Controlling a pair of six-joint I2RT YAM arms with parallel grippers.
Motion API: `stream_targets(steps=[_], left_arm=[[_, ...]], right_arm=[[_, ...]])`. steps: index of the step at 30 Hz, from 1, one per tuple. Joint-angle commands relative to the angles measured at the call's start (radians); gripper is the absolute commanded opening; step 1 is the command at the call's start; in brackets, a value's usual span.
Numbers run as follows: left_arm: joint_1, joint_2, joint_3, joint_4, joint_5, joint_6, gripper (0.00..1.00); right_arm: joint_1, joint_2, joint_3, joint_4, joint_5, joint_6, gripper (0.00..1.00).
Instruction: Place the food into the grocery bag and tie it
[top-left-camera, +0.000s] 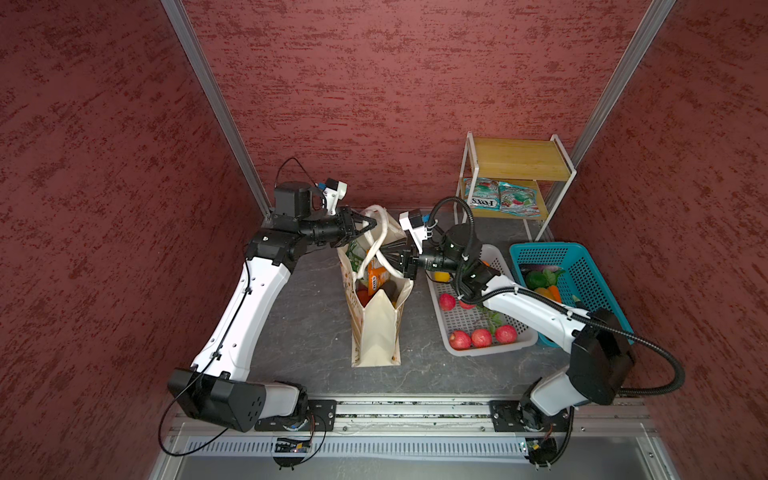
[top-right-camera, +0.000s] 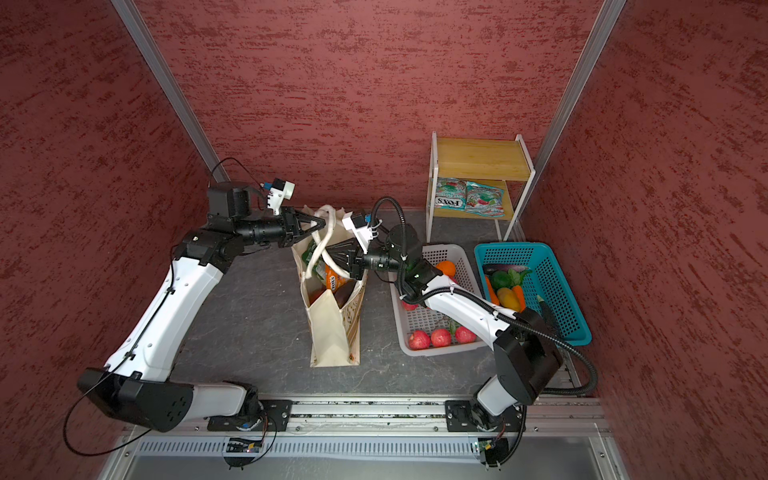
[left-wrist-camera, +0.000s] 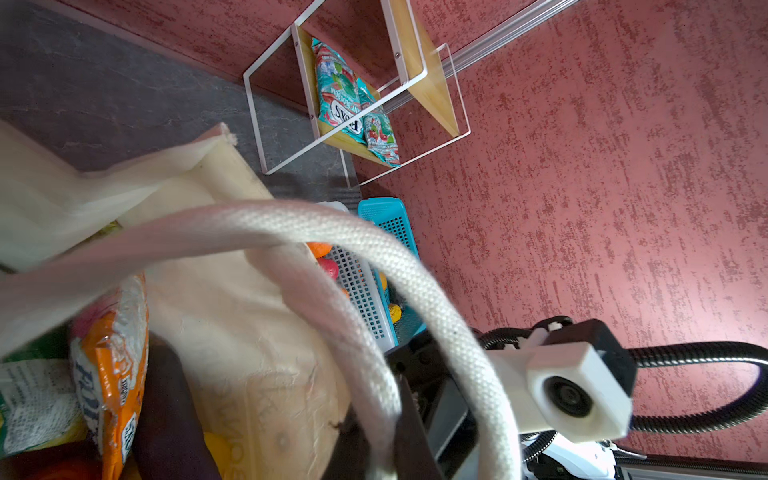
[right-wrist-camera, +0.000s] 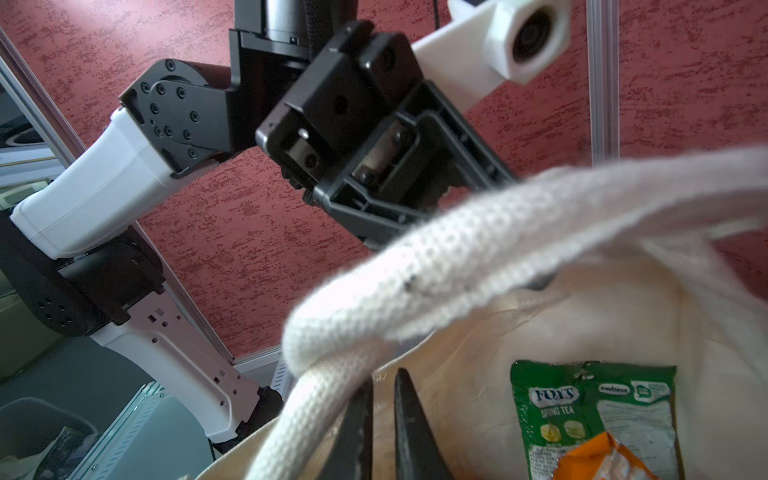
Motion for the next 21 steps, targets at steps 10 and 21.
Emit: stream_targets(steps=[10, 21], left_arm=[[-0.061, 0.028, 0.025, 0.055, 0.008, -0.023, 0.0], [-0.069, 0.039, 0.009, 0.254, 0.083, -0.172, 0.0]], right_arm=[[0.033, -0.011, 0.01, 0.098, -0.049, -0.005, 0.24], [0.044, 0.029, 0.012, 0.15, -0.052, -0.016, 0.43]])
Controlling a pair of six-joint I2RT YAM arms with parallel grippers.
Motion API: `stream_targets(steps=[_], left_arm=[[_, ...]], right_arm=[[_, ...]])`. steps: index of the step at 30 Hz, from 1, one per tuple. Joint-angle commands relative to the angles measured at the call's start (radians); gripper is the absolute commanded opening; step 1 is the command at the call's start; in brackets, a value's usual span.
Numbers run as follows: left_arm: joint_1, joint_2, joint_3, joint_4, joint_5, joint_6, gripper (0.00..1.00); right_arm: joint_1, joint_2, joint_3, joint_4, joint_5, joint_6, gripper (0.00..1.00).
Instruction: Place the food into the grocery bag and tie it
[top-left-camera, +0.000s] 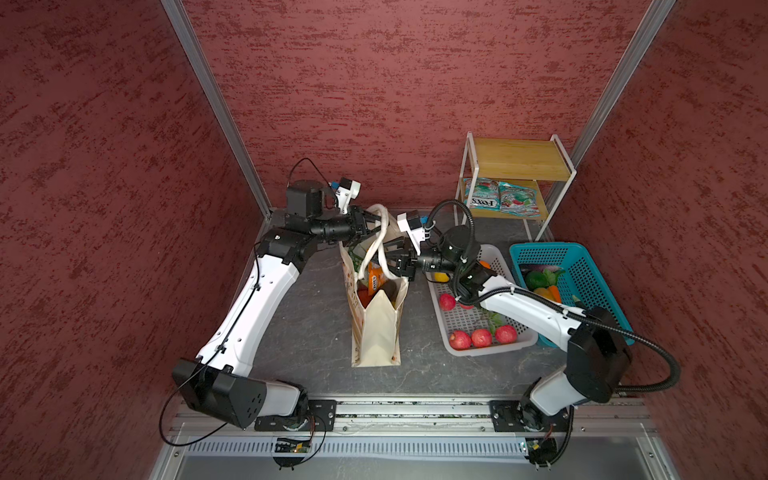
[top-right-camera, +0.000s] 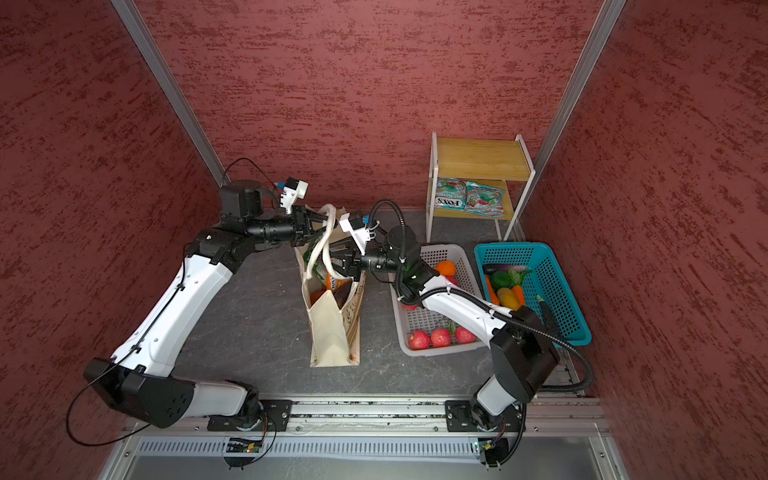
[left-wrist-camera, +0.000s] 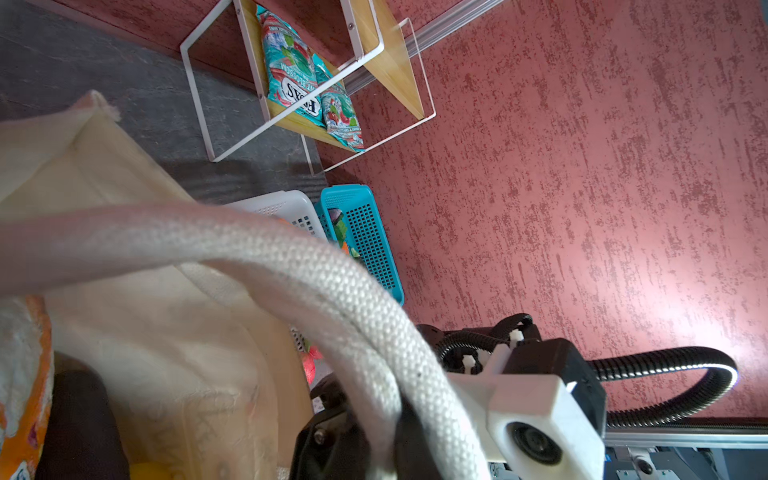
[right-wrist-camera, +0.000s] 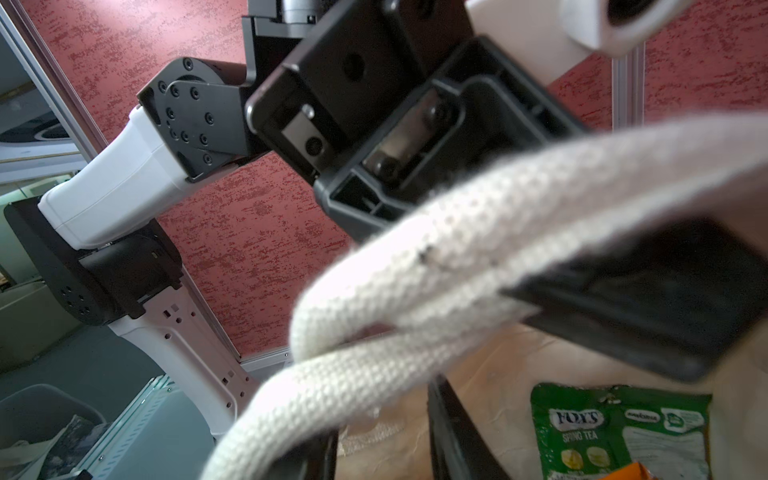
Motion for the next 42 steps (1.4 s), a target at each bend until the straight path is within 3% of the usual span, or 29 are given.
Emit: stream_targets(steps=[1, 12, 20, 32, 42], left_arm=[[-0.004, 0.008, -0.001, 0.123, 0.028, -0.068, 0.0], [0.007, -0.006, -0.047, 0.161, 0.027, -0.09, 0.0], [0.009, -0.028, -0.078, 0.161, 0.009, -0.084, 0.0], [0.007, -0.051, -0.112, 0.164, -0.018, -0.075, 0.0], [0.004, -0.065, -0.148, 0.168, -0.036, -0.066, 0.0]], right_arm=[[0.027, -0.003, 0.009, 0.097, -0.036, -0.018, 0.46], [0.027, -0.027, -0.025, 0.287, -0.044, 0.058, 0.66], [0.027, -0.012, -0.018, 0.402, 0.033, 0.125, 0.73], [0.038, 0.049, 0.003, 0.559, 0.211, 0.268, 0.71], [0.061, 0.085, 0.013, 0.634, 0.363, 0.364, 0.6]])
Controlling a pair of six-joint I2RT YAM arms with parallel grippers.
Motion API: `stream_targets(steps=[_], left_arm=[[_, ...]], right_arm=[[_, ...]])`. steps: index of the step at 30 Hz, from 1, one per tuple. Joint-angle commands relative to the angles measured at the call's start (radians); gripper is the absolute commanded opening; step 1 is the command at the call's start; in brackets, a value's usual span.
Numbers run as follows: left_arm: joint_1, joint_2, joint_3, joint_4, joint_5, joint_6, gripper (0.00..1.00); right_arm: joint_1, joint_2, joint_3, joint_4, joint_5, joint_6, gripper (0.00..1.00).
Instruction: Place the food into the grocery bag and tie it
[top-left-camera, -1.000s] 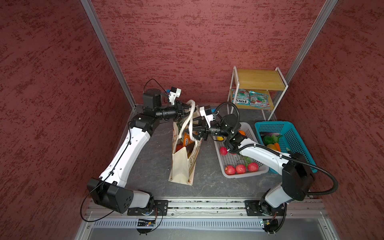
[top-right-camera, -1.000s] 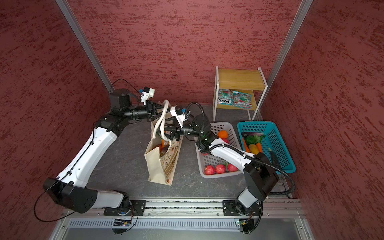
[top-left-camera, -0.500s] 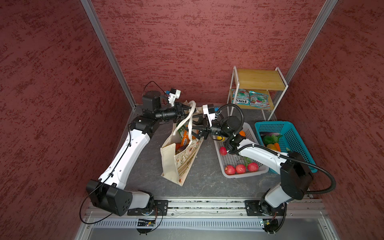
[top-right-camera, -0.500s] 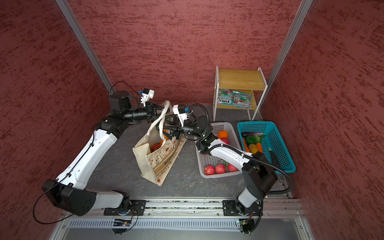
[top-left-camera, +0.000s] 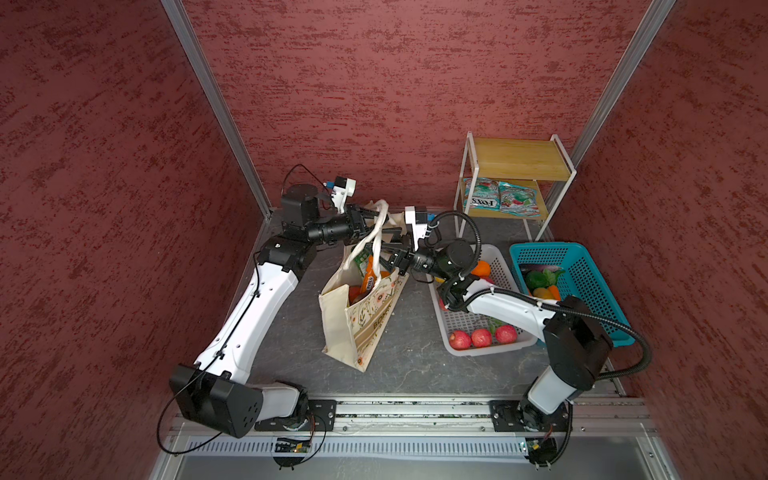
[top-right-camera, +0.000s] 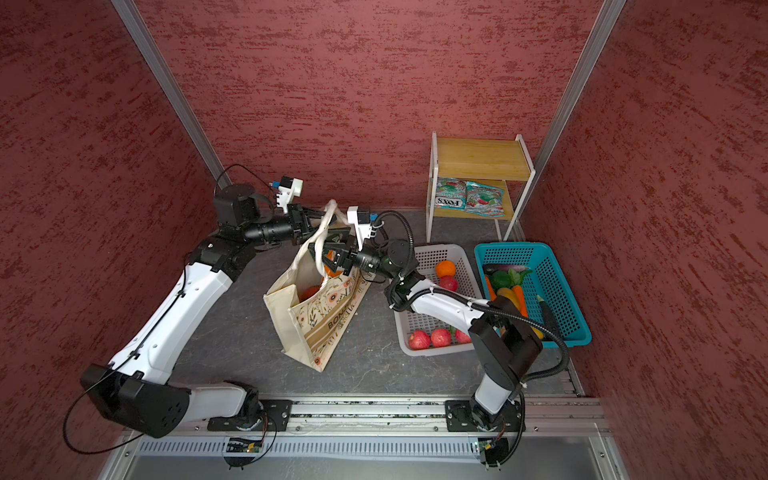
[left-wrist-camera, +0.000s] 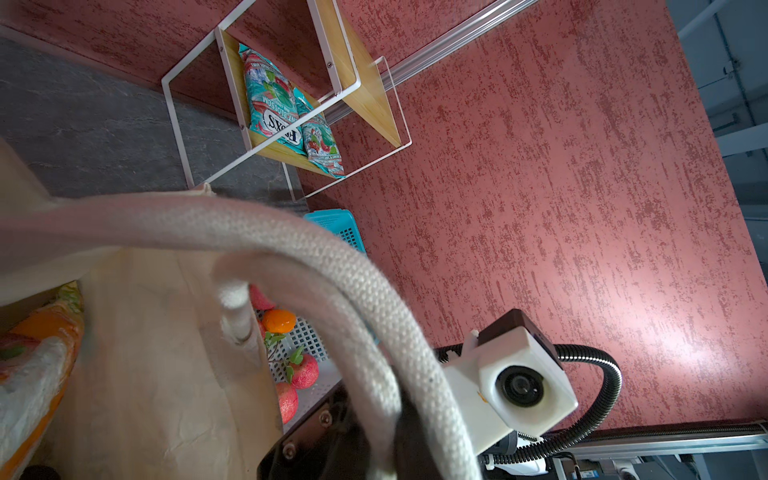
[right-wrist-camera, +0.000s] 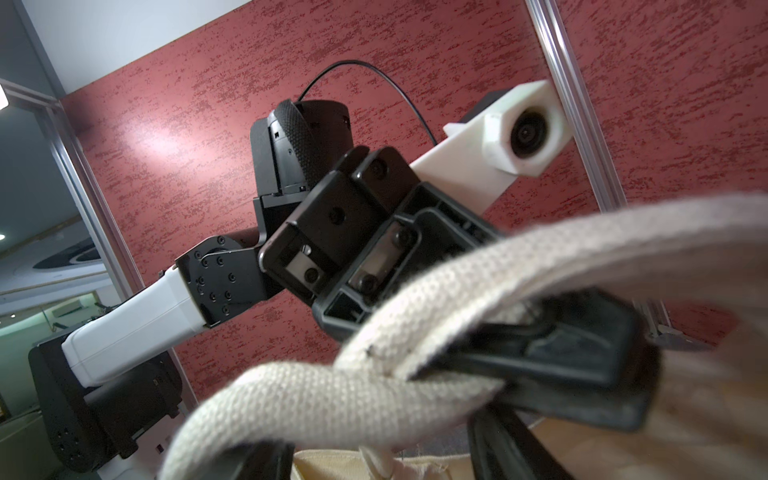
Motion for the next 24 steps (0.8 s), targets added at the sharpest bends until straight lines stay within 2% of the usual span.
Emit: stream_targets(steps=[1, 4, 7, 11, 15, 17, 21, 24], left_arm=[[-0.005, -0.004, -0.028, -0.02, -0.013, 0.027, 0.0], [-0.004, -0.009, -0.036, -0.019, -0.017, 0.03, 0.0], [-0.004, -0.012, -0.043, -0.019, -0.019, 0.033, 0.0], [0.0, -0.018, -0.045, -0.023, -0.018, 0.036, 0.0], [0.004, -0.021, -0.045, -0.024, -0.016, 0.036, 0.0], [0.004, -0.021, -0.044, -0.024, -0.016, 0.036, 0.0], [0.004, -0.022, -0.046, -0.019, -0.015, 0.035, 0.0], [0.004, -0.021, -0.047, -0.02, -0.014, 0.033, 0.0]], right_arm=[[0.013, -0.016, 0.05, 0.172, 0.12, 0.051, 0.59], [0.019, -0.004, 0.052, 0.191, 0.164, 0.074, 0.54], [0.025, 0.005, 0.053, 0.205, 0.191, 0.081, 0.44], [0.031, 0.011, 0.056, 0.198, 0.191, 0.073, 0.3], [0.035, 0.008, 0.056, 0.182, 0.189, 0.057, 0.19], [0.035, 0.006, 0.059, 0.175, 0.189, 0.053, 0.19], [0.038, 0.004, 0.064, 0.162, 0.197, 0.04, 0.27], [0.04, 0.004, 0.073, 0.152, 0.196, 0.034, 0.27]])
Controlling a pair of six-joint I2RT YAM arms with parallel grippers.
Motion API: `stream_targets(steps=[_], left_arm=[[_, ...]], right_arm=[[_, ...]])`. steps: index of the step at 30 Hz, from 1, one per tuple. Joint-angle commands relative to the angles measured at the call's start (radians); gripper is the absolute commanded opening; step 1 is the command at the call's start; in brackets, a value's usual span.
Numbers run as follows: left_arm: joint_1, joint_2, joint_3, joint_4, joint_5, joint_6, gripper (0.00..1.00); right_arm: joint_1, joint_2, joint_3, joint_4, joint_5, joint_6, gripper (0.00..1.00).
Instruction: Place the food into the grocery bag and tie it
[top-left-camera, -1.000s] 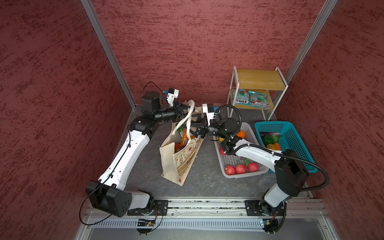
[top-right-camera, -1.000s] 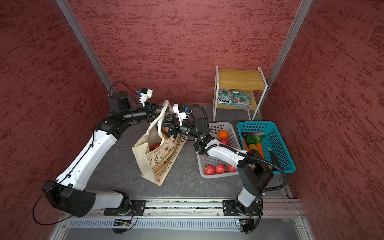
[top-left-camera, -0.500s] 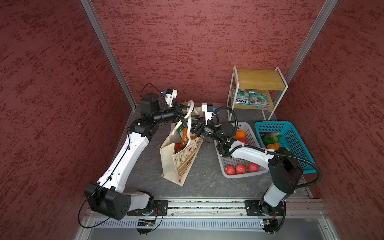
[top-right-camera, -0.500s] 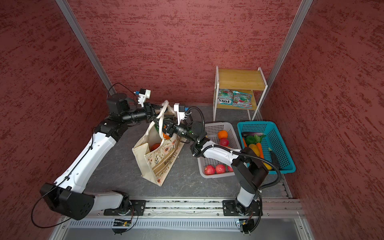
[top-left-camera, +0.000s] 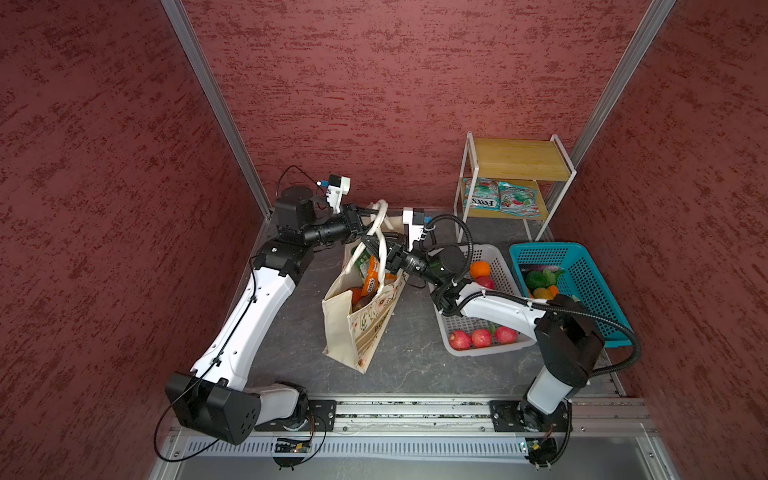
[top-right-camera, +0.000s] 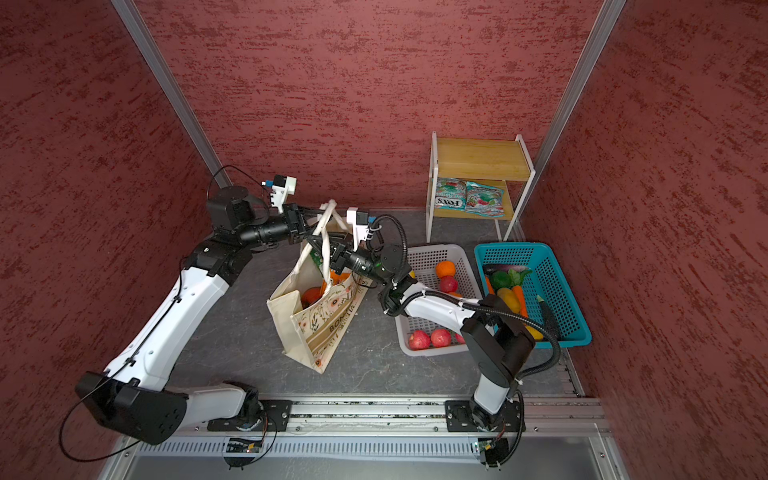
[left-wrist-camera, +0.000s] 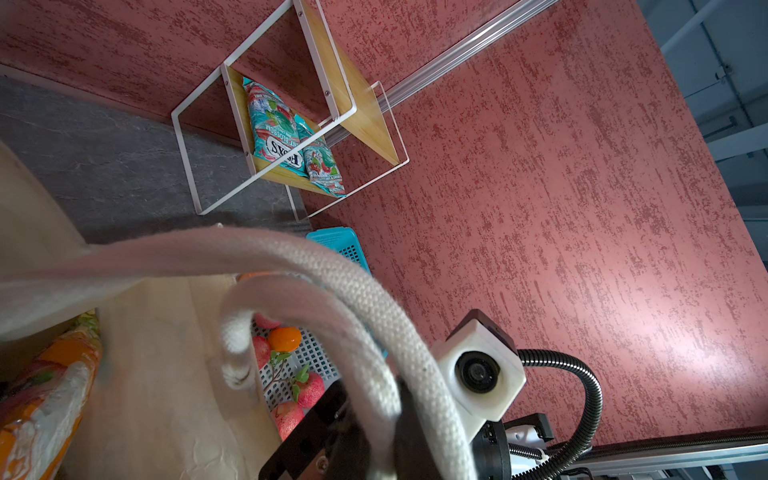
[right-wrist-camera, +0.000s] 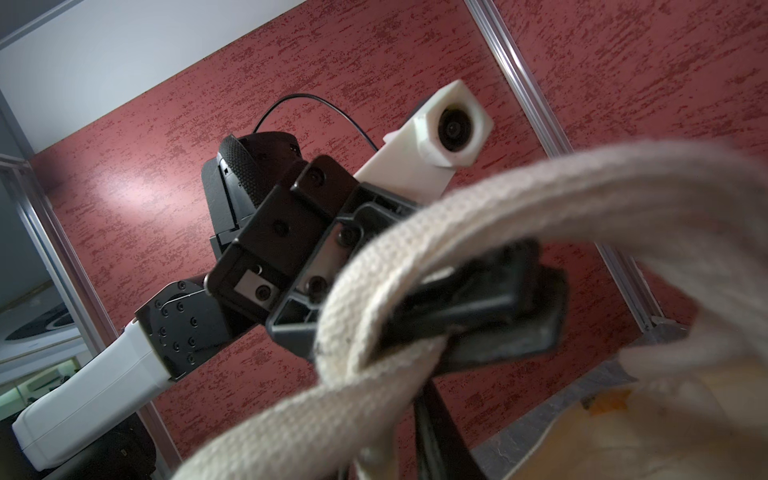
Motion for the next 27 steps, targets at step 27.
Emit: stream_targets(steps=[27], left_arm=[[0.065, -0.027, -0.026, -0.075, 0.059, 0.028, 0.0]], right_arm=[[0.008, -0.125, -0.036, -0.163, 0.092, -0.11, 0.0]])
